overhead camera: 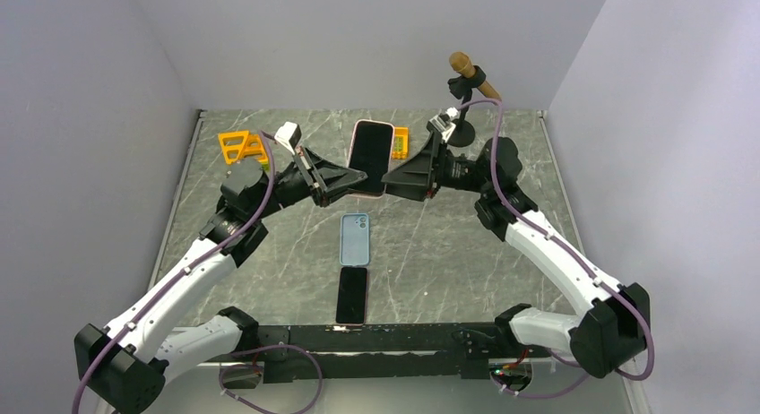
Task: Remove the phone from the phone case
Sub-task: Remove the phone case from the phone.
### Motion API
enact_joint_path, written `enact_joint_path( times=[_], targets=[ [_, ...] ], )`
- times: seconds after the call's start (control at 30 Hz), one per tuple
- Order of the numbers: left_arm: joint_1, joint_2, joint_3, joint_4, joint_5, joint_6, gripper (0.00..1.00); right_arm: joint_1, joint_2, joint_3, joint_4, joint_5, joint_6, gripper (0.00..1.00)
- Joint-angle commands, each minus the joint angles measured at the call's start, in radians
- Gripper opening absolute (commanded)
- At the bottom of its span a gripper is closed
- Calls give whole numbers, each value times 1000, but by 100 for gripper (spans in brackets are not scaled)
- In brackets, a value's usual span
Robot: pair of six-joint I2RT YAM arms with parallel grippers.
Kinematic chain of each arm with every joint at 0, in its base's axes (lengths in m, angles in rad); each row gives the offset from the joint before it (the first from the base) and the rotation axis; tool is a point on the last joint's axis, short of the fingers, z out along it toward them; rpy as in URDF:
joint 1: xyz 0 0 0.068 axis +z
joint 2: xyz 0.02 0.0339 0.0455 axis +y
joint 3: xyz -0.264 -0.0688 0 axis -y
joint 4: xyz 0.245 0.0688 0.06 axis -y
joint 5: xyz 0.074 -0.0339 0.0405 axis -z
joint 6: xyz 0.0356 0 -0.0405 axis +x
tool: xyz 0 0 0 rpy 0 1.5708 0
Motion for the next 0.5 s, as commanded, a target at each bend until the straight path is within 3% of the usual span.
enact_joint_path(
  times=[0.0, 0.2, 0.47],
  targets=[
    [1, -32, 15, 142, -52, -53, 0, 2, -74, -66, 78, 36, -20, 76],
    [2, -12, 39, 156, -68, -63, 0, 38, -137, -120, 43, 77, -74, 74],
    [3, 8, 66, 149, -63, -60, 0, 73, -133, -94, 49, 121, -105, 47]
  ],
)
